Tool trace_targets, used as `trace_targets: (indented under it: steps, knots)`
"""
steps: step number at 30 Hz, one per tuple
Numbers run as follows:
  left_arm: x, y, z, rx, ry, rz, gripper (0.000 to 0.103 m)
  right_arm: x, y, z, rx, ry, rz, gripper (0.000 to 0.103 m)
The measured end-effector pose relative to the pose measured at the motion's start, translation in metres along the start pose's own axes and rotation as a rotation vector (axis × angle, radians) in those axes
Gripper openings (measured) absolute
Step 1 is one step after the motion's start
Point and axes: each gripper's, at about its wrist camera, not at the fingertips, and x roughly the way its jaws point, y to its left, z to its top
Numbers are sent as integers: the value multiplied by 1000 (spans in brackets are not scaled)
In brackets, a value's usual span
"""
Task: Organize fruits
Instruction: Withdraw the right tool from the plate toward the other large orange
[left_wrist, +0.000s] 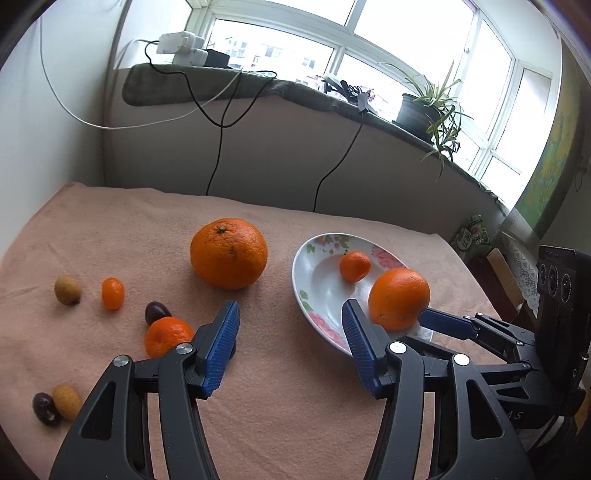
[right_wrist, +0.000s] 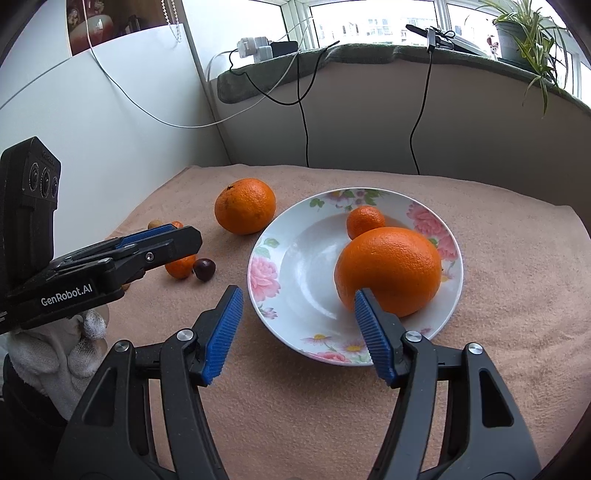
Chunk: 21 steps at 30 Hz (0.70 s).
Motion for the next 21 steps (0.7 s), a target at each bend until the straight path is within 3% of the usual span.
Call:
trace_targets:
  steps: [6, 9, 10, 12, 15, 21]
  knots:
    - [-13, 30, 1, -27, -11, 73, 57, 2, -1, 10, 12, 3, 30, 75]
    - [-14, 42, 3, -47, -9, 89, 58, 4, -2, 19, 20, 0, 45, 87]
    - [-14, 45, 3, -52, -6, 93, 66, 6, -2, 22, 18, 2, 52, 87]
    - [-13, 50, 4, -56, -3, 99, 74, 10, -2, 30, 9, 10, 58, 87]
    - [-9, 52, 7, -48, 15, 93, 74, 19, -1, 42, 8, 37, 72, 94]
    - [2, 55, 14, -52, 32, 72, 74, 43, 0, 69, 31, 91, 141, 94]
